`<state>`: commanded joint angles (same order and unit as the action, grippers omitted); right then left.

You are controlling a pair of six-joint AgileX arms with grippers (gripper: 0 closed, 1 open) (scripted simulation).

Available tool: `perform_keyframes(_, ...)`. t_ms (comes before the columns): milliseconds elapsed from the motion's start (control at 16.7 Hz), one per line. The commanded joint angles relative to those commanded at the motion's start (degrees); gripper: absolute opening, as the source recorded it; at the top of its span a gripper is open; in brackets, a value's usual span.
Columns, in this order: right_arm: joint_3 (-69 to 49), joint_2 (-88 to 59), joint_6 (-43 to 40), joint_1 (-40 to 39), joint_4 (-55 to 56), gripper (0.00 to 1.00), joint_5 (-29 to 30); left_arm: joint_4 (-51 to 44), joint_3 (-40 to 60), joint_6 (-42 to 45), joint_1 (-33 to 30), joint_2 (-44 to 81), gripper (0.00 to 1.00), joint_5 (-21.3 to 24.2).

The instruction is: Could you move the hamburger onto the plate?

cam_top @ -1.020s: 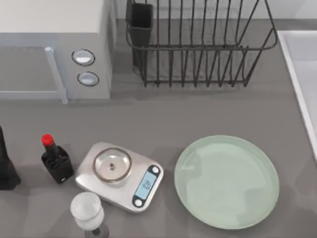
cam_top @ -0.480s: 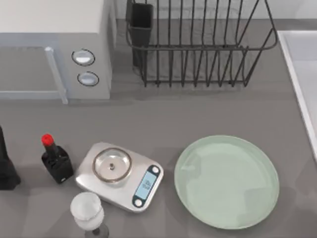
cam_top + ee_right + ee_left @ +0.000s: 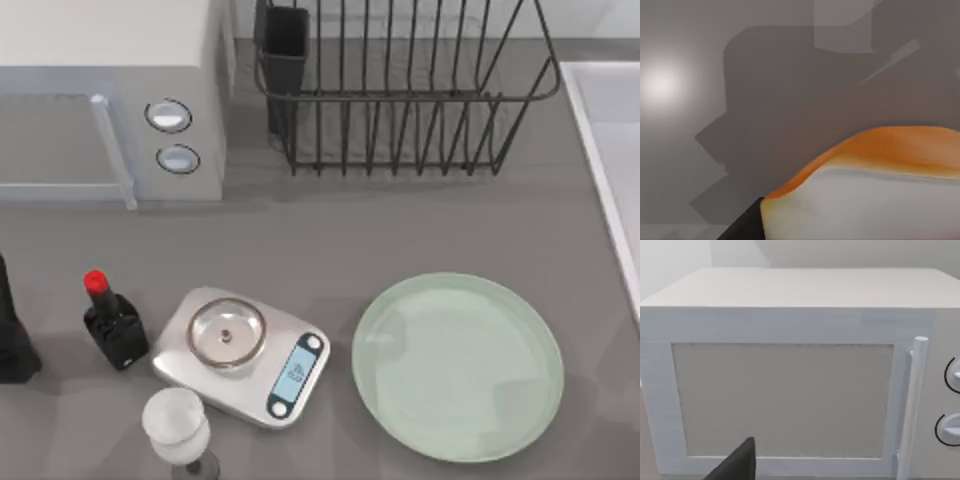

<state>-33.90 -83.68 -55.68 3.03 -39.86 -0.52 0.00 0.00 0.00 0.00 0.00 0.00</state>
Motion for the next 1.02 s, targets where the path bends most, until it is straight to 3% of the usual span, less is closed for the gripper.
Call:
perform_keyframes(240,-3.3,1.3,-0.4,0.1,-4.3,0.00,-0.1,0.0,0.0,0.0,0.0,0.0,1.00,0.0)
perform_keyframes(660,-15.1,8.5,-0.7,0.2,-24.8,0.00,0.0,0.0,0.0,0.0,0.0,0.0,1.00,0.0)
perform_keyframes(1020,-16.8,9.8,-0.4,0.2,-26.9,0.00,0.0,0.0,0.0,0.0,0.0,0.0,1.00,0.0)
